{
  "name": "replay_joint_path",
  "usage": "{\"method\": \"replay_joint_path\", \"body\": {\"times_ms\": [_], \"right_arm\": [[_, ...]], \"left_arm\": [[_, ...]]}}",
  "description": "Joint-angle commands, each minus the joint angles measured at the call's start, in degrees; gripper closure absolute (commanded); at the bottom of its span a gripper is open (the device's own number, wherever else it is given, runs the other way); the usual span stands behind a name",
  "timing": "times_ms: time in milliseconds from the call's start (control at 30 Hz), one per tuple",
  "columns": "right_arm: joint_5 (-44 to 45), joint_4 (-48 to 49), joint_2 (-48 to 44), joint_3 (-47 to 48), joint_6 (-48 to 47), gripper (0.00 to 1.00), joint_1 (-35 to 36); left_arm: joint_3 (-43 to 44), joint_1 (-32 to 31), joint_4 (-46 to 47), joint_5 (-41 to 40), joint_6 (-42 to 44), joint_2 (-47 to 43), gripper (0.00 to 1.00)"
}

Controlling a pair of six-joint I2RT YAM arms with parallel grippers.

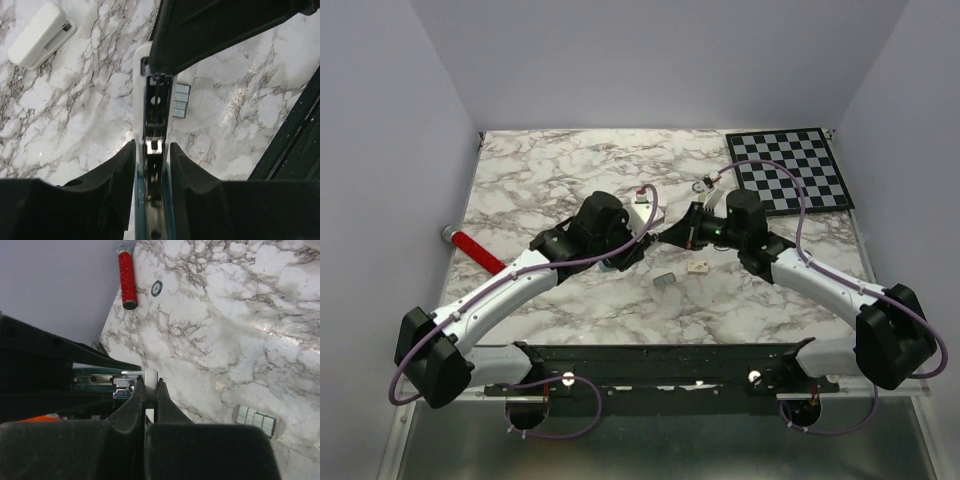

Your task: Load the staples into the stapler

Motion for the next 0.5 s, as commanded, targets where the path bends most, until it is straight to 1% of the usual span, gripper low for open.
{"method": "replay_joint_path", "body": {"times_ms": [0, 67, 100, 300, 400, 467], "right_arm": [[5.8, -2.9, -1.6, 1.2, -3.6, 0.99, -0.5], [5.8, -2.9, -1.4, 1.6, -3.6, 0.99, -0.5], [5.6, -2.9, -1.2, 1.7, -3.6, 0.99, -0.5], [6.9, -3.2, -1.4, 2.1, -3.5, 0.99, -0.5], [7.4, -3.5, -1.5, 2.6, -4.4, 0.99, -0.5], [7.7, -4.8, -1.1, 3.4, -5.4, 0.99, -0.5]], "left_arm": [[-2.5, 1.7, 4.9, -1.2, -3.9, -5.6, 0.49], [-3.1, 2.3, 5.1, -0.9, -4.7, -6.9, 0.42], [-3.4, 2.5, 5.3, -0.9, -4.8, -7.1, 0.34], [-6.5, 4.6, 6.3, -1.8, -6.5, -9.3, 0.32], [-6.9, 4.9, 5.8, -4.0, -6.9, -9.1, 0.32], [-7.0, 4.9, 7.9, -3.9, -8.5, -10.0, 0.2]]}}
